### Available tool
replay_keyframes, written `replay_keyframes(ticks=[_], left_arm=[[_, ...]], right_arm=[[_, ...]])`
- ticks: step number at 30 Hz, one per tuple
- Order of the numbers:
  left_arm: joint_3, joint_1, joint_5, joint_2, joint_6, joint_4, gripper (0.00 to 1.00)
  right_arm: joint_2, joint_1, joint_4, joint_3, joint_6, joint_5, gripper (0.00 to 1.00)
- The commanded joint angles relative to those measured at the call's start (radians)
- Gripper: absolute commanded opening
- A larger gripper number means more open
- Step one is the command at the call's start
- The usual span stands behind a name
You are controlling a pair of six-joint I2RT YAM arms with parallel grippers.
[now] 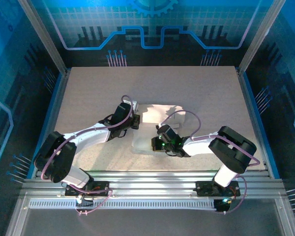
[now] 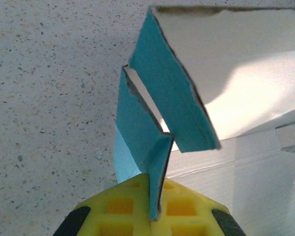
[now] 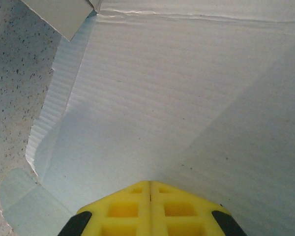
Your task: Fold the paper box
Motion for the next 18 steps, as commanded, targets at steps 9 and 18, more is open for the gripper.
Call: replay_keyframes(ticks=[9,18], left_arm=[[-0.086,-0.039,-0.028,0.062,-0.04,-0.294,0.0],[-0.077,-0.074,-0.078,0.077,-0.046,-0.298,0.0]], right_arm=[[-0.02,0.024,-0.001,-0.023,-0.086,0.083,0.09],[-0.09,0.029,0.04,-0.018,-0.209,0.062,0.12]])
